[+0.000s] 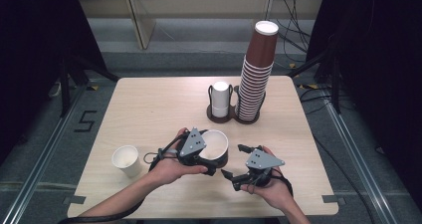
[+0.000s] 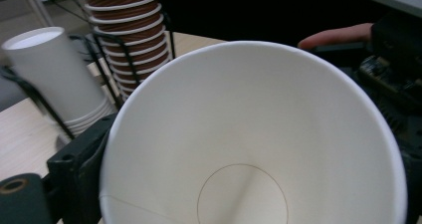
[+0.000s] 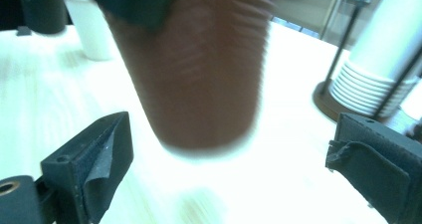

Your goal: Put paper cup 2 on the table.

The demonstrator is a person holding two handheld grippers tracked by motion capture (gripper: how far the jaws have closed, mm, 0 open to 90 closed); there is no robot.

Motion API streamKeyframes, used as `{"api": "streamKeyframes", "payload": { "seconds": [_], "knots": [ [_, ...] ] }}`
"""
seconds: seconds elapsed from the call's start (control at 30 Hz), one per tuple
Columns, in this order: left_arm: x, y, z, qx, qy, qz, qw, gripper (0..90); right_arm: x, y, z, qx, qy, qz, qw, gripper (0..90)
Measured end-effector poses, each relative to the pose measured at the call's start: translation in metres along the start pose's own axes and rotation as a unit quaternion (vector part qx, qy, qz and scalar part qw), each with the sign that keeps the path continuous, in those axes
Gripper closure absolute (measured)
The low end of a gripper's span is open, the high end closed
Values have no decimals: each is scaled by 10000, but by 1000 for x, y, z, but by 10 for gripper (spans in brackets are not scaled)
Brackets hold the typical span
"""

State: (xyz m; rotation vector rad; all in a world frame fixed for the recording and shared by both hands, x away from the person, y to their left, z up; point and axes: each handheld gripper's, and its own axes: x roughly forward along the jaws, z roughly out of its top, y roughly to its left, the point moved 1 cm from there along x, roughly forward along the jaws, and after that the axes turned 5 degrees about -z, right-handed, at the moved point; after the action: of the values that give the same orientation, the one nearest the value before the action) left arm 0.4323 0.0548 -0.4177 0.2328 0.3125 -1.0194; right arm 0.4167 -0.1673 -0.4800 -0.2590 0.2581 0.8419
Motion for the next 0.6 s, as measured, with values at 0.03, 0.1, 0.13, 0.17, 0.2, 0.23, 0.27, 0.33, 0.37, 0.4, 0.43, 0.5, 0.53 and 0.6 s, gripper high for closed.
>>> {"api": "streamKeyframes", "payload": {
  "seconds": [0.03, 0.1, 0.13, 0.17, 0.2, 0.23, 0.27, 0.33, 0.37, 0.4, 0.43, 0.5, 0.53, 0.6],
  "knots": [
    [-4, 3, -1, 1, 33, 112, 9999, 64, -1, -2, -1, -68, -1, -27, 10000, 41],
    [-11, 8, -4, -65, 24, 280, 9996, 64, -5, -6, -4, 45, -7, -144, 9999, 41],
    [-14, 10, -5, -56, 63, 355, 9993, 64, -8, -10, -5, 30, 54, -184, 9998, 41],
    [-17, 13, -7, -85, 58, 451, 9989, 64, -9, -11, -7, 98, 2, -239, 9997, 42],
    [-20, 15, -8, -63, 65, 525, 9986, 65, -12, -16, -7, 52, -33, -332, 9994, 43],
    [-23, 18, -9, -113, 71, 595, 9981, 65, -13, -16, -8, 168, -30, -340, 9993, 44],
    [-25, 20, -10, -127, 79, 641, 9978, 65, -15, -20, -9, 117, -9, -378, 9992, 45],
    [-30, 25, -12, -184, 53, 770, 9968, 65, -18, -23, -10, 197, -22, -423, 9989, 46],
    [-34, 28, -12, -193, 72, 850, 9962, 65, -18, -25, -11, 183, -14, -454, 9988, 46],
    [-35, 30, -12, -226, 49, 882, 9958, 65, -19, -26, -12, 153, -31, -447, 9989, 46],
    [-37, 33, -12, -311, 60, 925, 9952, 65, -18, -26, -12, 199, -52, -459, 9987, 46],
    [-40, 37, -12, -301, 42, 1020, 9943, 65, -18, -27, -13, 234, -48, -465, 9986, 46],
    [-40, 38, -12, -338, 47, 1053, 9939, 65, -19, -26, -13, 306, 14, -466, 9984, 46],
    [-40, 42, -12, -331, 27, 1085, 9935, 66, -19, -28, -13, 256, -85, -528, 9982, 47]
  ]
}}
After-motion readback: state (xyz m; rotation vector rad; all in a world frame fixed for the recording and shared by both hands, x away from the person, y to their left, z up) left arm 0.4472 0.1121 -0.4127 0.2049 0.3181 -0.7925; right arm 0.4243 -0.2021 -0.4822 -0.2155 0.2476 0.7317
